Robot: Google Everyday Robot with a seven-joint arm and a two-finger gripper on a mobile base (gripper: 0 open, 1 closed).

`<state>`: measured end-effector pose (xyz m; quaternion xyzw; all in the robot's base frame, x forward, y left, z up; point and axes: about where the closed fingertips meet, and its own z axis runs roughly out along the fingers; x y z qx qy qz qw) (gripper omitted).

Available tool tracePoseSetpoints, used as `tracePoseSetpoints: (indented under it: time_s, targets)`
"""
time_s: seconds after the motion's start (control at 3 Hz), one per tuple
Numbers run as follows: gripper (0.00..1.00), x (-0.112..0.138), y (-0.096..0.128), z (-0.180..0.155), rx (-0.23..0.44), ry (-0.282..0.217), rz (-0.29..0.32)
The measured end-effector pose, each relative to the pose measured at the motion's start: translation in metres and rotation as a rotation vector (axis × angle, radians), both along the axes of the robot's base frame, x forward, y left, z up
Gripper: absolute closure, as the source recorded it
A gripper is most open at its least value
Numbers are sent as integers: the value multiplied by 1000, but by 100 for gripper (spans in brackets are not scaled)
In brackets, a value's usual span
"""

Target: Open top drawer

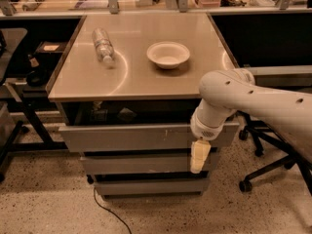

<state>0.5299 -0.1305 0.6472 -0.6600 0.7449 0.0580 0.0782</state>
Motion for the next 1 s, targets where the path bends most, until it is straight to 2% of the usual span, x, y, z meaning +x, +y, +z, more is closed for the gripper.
tracePoseSetpoints:
  time_s: [0.33, 1.0]
  targets:
    - [18, 0, 0, 0, 0, 0, 0]
    - [64, 0, 0, 0, 0, 0, 0]
